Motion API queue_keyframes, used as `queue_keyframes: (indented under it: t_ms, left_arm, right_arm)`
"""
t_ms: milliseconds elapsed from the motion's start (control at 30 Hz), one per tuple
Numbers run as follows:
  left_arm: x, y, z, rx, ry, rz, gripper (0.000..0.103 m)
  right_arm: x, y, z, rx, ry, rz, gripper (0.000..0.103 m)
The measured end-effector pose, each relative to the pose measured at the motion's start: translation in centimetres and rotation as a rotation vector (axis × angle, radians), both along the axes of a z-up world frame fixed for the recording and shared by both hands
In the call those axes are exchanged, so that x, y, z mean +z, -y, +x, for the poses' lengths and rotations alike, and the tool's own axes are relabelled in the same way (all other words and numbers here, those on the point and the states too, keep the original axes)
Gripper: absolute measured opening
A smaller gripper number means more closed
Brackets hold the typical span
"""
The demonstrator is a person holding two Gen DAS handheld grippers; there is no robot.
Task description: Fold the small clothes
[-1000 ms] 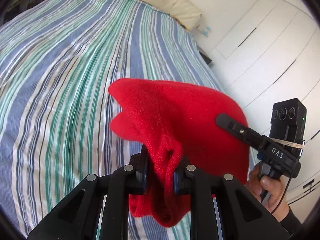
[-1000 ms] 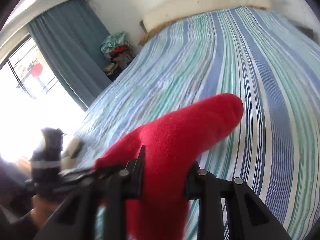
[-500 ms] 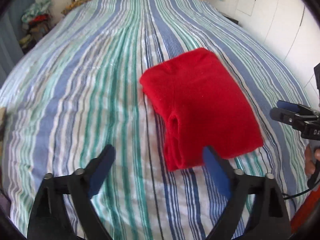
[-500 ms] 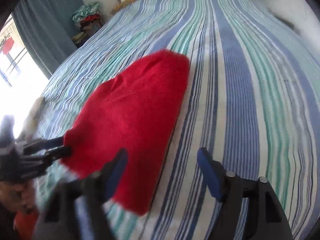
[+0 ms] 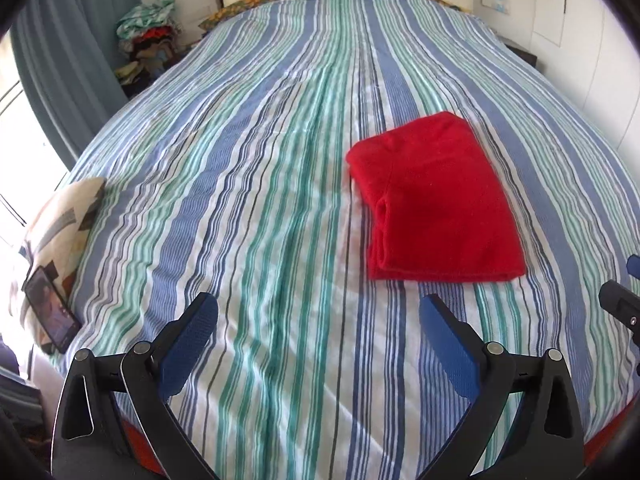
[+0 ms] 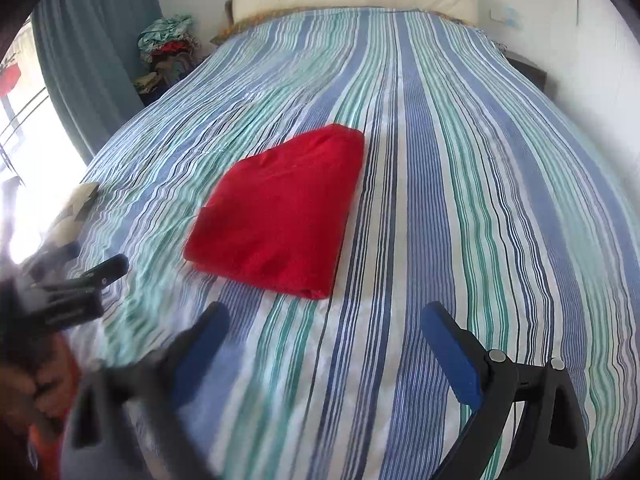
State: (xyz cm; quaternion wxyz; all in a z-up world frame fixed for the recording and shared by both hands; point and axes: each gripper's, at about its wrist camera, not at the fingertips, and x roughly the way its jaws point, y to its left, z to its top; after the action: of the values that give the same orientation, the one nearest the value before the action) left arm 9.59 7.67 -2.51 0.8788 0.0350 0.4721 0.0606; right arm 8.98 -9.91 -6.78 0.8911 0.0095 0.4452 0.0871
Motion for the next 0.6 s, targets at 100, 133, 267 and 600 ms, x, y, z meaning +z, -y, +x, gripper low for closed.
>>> queue_keyframes:
  t_ms: [100, 133, 267, 600]
  left_arm:
    - [0.1, 0.0, -0.8, -0.003, -0.030, -0.005, 0.101]
    - [0.1, 0.1, -1.1, -0.004, -0.037, -0.004, 0.101]
    - [0.4, 0.1, -2.0, -0.008, -0.048, -0.010, 0.101]
    - [2.1, 0.6, -3.2, -0.032, -0.015, -0.010, 0.101]
  right_arm:
    - [0.4, -0.4, -0.6, -0.007, -0.009, -0.012, 0.096]
    - [0.5, -0.6, -0.8, -0.006, -0.012, -0.018, 0.096]
    - [0.7, -1.5, -1.6, 0.006, -0.031, -0.049, 0.096]
    - [2.1, -3.7, -3.5, 0.033, -0.007, -0.112, 0.102]
